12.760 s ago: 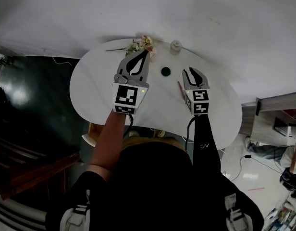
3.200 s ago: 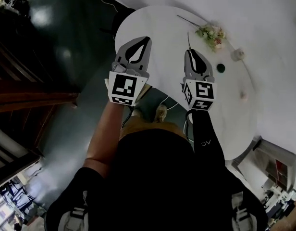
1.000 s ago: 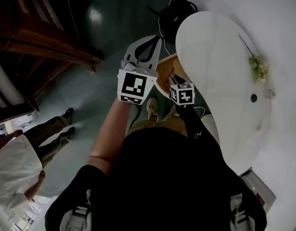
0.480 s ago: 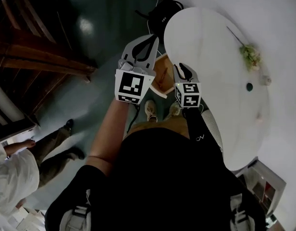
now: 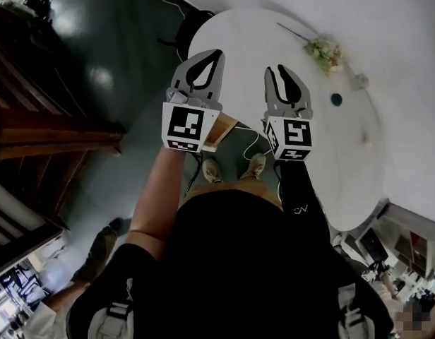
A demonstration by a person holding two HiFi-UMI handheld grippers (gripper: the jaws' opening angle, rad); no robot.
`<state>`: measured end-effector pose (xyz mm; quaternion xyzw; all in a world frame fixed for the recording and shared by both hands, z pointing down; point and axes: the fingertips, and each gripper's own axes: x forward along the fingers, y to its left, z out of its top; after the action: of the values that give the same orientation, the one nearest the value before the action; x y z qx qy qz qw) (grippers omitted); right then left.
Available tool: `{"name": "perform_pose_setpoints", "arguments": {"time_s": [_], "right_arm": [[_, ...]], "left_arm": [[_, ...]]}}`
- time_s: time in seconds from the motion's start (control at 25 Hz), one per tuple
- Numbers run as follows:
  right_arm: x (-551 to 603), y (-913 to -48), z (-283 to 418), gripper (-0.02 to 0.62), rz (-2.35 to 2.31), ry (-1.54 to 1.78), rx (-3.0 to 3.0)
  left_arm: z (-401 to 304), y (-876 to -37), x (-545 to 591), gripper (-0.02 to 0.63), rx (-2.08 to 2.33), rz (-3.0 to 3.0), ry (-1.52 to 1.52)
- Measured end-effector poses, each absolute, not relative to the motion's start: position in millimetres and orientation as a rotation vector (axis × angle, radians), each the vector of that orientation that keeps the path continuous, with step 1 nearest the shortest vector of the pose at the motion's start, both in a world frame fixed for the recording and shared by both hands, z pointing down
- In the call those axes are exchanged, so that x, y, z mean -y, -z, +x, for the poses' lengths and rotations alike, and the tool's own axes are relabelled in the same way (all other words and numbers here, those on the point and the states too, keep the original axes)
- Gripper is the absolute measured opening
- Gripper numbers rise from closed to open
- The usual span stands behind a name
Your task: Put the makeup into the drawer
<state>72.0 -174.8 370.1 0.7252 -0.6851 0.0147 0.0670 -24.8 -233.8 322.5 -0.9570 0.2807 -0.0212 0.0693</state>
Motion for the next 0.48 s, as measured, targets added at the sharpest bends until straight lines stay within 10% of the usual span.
{"name": "perform_pose_setpoints", "arguments": {"time_s": [0.48], "right_arm": [[109.1,-348.1,200.2,0.080,2.405,0.016,1.869]], "left_arm": [[113.7,-325.5,179.1,0.008,-0.592,-2.952,0.073]]}}
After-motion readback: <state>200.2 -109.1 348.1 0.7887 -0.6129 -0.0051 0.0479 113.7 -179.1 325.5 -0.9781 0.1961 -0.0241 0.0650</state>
